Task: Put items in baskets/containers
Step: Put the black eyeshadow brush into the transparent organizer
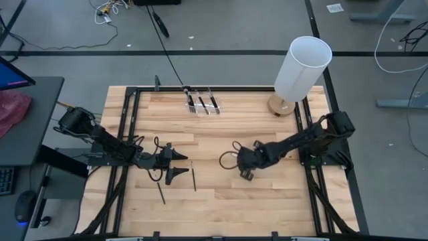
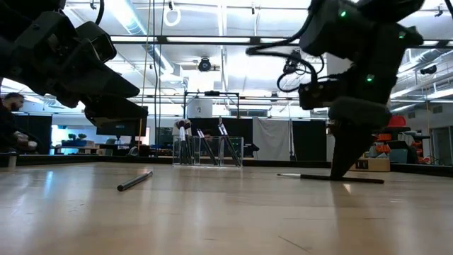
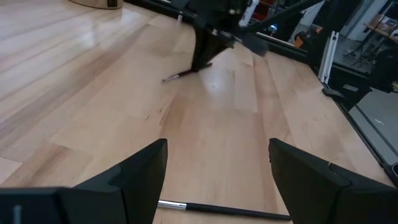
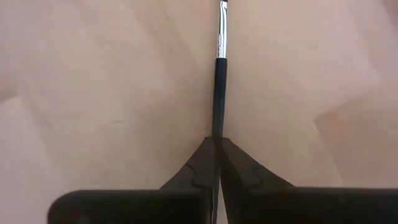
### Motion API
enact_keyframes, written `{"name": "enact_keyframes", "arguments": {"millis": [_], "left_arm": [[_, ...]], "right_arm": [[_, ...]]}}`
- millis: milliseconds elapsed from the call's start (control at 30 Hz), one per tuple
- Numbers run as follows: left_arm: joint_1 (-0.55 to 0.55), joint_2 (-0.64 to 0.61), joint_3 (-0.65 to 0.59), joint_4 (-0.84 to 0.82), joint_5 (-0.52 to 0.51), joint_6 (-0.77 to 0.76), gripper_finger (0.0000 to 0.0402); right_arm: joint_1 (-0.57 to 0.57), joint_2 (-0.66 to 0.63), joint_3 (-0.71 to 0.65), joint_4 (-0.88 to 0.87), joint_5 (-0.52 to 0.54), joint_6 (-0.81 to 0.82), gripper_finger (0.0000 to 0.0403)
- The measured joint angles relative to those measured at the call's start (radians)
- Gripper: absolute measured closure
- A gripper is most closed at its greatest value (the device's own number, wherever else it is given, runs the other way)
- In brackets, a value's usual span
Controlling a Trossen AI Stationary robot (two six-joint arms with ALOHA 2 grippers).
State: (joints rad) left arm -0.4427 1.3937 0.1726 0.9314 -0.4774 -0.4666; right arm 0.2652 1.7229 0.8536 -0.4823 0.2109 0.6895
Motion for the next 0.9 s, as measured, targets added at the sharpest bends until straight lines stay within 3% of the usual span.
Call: {"name": "enact_keyframes", "arguments": {"millis": [433,733,900], "left_arm": [[0.003,0.0,0.0,0.0,0.0,0.001,0.012],[0.003,0.0,0.0,-0.001,0.0,0.002,0.012],[0.003,0.0,0.0,-0.001,0.0,0.004,0.012]], "right_arm": [[0.022,0.001,-0.014,0.087,0.068,-0.094,0.037],[0.021,-0.032,-0.017,0.153,0.147,-0.197,0.0253],[0.015,-0.024,-0.121,0.451,0.159,-0.319,0.0194]]}}
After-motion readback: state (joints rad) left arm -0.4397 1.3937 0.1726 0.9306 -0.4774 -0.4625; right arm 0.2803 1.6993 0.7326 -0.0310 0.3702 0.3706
